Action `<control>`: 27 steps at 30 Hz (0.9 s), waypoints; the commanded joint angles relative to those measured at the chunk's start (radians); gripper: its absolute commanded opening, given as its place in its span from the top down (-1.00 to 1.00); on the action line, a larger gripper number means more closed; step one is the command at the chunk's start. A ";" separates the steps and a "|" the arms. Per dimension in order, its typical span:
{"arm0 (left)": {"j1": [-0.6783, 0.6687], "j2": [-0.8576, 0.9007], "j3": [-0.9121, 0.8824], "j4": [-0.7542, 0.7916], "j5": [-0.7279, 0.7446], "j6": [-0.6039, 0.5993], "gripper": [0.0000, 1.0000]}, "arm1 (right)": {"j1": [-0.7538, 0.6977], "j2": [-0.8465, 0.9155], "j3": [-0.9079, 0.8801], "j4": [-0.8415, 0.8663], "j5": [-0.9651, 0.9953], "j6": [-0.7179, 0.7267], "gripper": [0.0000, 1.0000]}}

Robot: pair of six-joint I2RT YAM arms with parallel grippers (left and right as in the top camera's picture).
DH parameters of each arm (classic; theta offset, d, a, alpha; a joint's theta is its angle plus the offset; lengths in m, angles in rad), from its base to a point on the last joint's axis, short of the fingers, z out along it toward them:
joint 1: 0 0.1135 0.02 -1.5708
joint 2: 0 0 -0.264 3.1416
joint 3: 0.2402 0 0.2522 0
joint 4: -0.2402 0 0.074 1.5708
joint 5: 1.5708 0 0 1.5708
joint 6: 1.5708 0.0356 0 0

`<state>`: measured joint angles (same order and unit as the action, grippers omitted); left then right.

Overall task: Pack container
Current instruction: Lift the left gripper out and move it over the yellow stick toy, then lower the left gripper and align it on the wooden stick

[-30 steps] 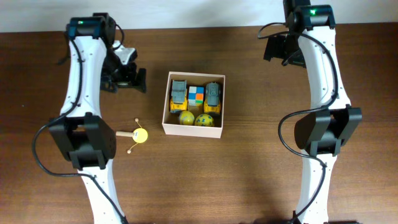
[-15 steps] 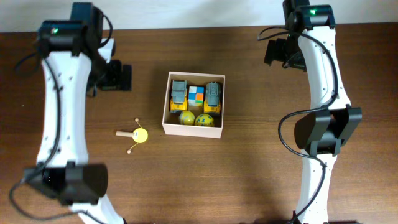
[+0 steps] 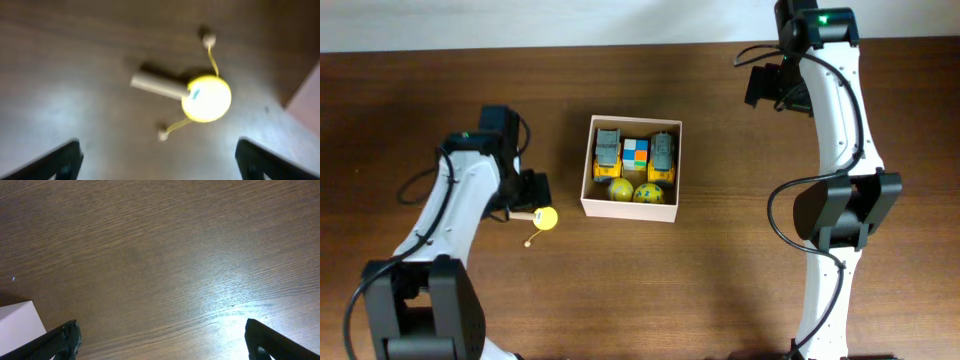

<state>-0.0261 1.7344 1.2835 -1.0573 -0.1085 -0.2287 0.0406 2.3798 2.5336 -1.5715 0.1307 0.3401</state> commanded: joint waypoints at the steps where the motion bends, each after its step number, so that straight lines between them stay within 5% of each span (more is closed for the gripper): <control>1: 0.003 -0.011 -0.061 0.085 0.023 -0.018 -0.98 | -0.003 -0.015 0.001 -0.002 0.005 0.005 -0.98; 4: 0.003 -0.010 -0.079 0.163 0.022 -0.104 -0.98 | -0.003 -0.015 0.001 -0.002 0.005 0.005 -0.97; 9: 0.003 -0.002 -0.093 0.229 0.022 -0.452 -0.91 | -0.003 -0.015 0.001 -0.002 0.005 0.005 -0.98; 14: 0.003 0.039 -0.094 0.257 0.023 -0.659 -0.84 | -0.003 -0.015 0.001 -0.002 0.005 0.005 -0.97; 19: 0.002 0.106 -0.104 0.257 0.068 -0.790 -0.59 | -0.003 -0.015 0.001 -0.002 0.005 0.005 -0.98; 27: 0.003 0.162 -0.107 0.233 0.114 -0.842 -0.57 | -0.003 -0.015 0.001 -0.002 0.005 0.005 -0.98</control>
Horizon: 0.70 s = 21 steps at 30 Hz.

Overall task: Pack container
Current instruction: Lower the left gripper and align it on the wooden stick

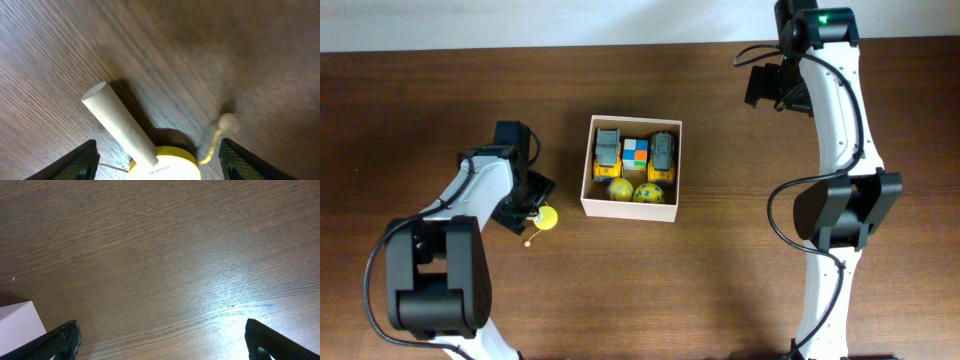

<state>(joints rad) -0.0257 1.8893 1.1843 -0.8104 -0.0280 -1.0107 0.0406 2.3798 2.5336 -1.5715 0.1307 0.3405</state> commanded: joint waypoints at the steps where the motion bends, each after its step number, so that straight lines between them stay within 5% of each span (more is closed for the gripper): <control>1: 0.002 0.007 -0.008 -0.027 0.032 -0.076 -0.57 | -0.003 -0.015 0.001 -0.002 0.005 0.005 -0.98; 10: 0.014 0.007 -0.103 -0.003 0.021 -0.255 -0.59 | -0.003 -0.015 0.001 -0.002 0.005 0.005 -0.98; 21: 0.043 0.007 -0.126 0.113 -0.018 -0.254 -0.59 | -0.003 -0.015 0.001 -0.002 0.005 0.005 -0.98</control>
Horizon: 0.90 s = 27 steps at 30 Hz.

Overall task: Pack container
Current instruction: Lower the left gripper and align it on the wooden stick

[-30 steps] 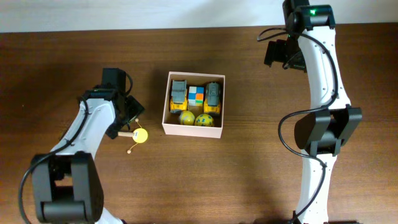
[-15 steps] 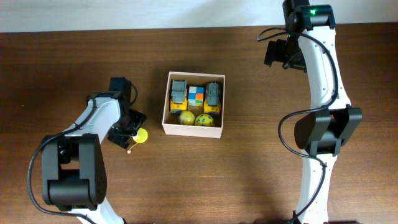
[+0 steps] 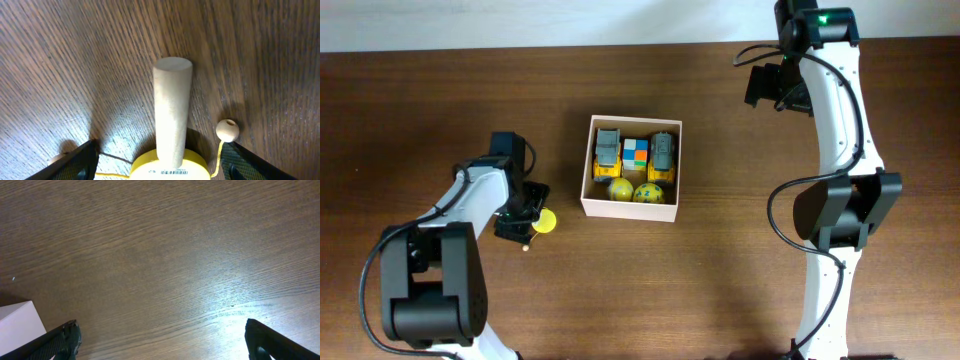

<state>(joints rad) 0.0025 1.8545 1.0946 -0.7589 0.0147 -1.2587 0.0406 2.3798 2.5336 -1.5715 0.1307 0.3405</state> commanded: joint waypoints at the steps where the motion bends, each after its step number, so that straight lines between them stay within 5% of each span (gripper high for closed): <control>1: 0.014 0.042 -0.036 0.071 -0.069 -0.006 -0.59 | -0.003 -0.015 0.001 -0.002 0.005 0.005 -0.98; 19: 0.014 0.044 -0.083 0.138 -0.135 0.024 -0.49 | -0.003 -0.015 0.001 -0.002 0.005 0.005 -0.98; 27: 0.014 0.044 -0.127 0.138 -0.031 0.024 -0.47 | -0.003 -0.015 0.001 -0.002 0.005 0.005 -0.98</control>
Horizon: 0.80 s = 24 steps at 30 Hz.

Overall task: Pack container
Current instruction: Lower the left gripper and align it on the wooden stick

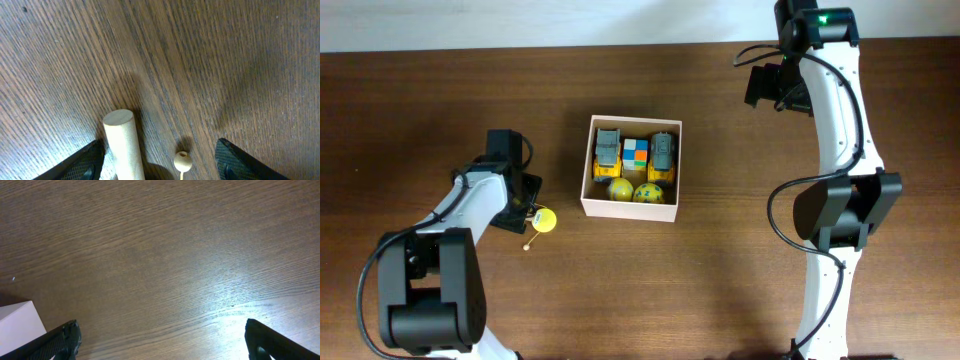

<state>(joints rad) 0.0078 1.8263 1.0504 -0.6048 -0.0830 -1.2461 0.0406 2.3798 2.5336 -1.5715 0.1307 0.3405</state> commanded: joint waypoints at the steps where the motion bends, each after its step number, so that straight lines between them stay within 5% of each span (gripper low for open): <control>1: 0.009 0.072 -0.087 -0.016 0.080 0.012 -0.47 | -0.003 -0.015 0.001 -0.002 0.005 0.005 -0.98; 24: 0.024 0.072 -0.102 -0.184 0.298 0.012 -0.21 | -0.003 -0.015 0.001 -0.002 0.005 0.005 -0.98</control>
<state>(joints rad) 0.0254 1.8156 1.0180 -0.7895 0.2024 -1.2320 0.0406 2.3798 2.5336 -1.5715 0.1307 0.3401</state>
